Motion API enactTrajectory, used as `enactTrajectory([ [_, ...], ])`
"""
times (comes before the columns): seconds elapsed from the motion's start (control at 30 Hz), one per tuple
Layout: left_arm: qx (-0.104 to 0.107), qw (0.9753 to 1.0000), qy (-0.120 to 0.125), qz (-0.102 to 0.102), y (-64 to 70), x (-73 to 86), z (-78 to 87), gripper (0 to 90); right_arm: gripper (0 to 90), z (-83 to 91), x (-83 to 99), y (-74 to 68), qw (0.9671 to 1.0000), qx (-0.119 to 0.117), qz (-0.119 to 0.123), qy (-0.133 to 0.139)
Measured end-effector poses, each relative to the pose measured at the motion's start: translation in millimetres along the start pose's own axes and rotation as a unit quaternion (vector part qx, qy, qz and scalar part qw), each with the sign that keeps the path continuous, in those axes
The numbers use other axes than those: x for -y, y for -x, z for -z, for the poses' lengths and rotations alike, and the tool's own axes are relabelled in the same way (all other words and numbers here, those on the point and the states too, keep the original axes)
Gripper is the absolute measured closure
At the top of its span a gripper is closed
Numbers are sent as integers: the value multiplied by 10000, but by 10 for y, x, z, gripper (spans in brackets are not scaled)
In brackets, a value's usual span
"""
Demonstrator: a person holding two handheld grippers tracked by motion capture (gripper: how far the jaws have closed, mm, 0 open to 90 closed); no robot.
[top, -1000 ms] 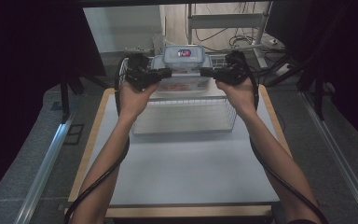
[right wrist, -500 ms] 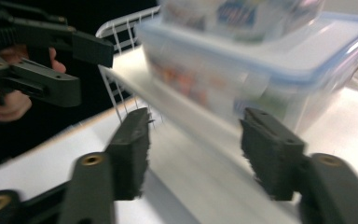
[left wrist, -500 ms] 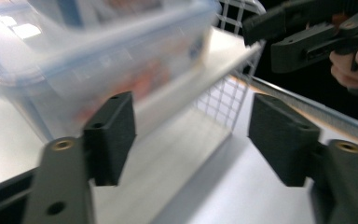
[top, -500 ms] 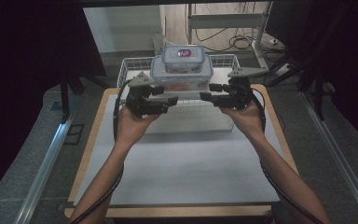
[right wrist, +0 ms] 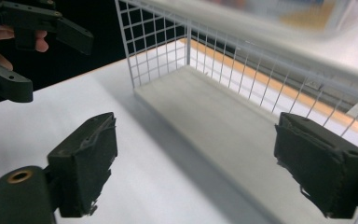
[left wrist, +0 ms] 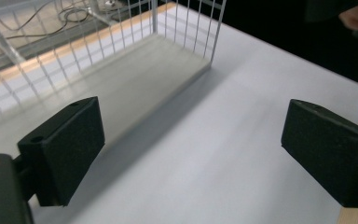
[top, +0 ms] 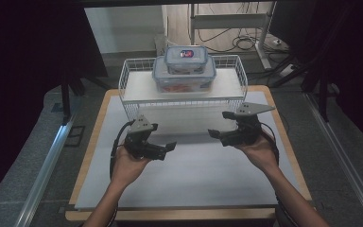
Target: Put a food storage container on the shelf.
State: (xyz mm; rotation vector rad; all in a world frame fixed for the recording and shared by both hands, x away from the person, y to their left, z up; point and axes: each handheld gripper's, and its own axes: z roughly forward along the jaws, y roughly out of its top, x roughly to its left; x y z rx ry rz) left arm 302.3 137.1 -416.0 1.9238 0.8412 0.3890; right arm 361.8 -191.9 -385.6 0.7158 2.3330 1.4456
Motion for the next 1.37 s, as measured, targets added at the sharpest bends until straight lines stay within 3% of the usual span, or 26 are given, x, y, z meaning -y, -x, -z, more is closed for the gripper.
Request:
enactTrajectory([
  [0.17,-145,9999,12,-42,74,292,39,38,82,99,245,-78,9999,48,-24,-92],
  [0.33,-200,9998,-43,41,107,550,38,36,47,158,467,-149,9992,186,-103,-342],
  [0.5,-295,9995,-144,-6,135,736,53,32,43,227,663,-164,9989,247,-118,-394],
  [0.7,-414,9986,-293,139,151,939,118,33,40,304,904,-147,9983,256,-190,-493],
  [0.83,-639,9969,-440,91,170,1090,176,33,39,336,1078,-145,9971,339,-102,-667],
  [0.9,-765,9958,-507,54,176,1160,202,33,38,348,1164,-140,9965,354,-170,-731],
  [1.03,-798,9943,-681,163,151,1285,217,32,38,355,1322,-118,9939,506,-119,-968],
  [1.17,-943,9912,-921,90,114,1336,183,31,40,333,1462,-88,9904,593,-134,-1244],
  [1.37,-907,9901,-1044,234,69,1371,140,30,39,292,1488,-92,9881,587,-70,-1420],
])
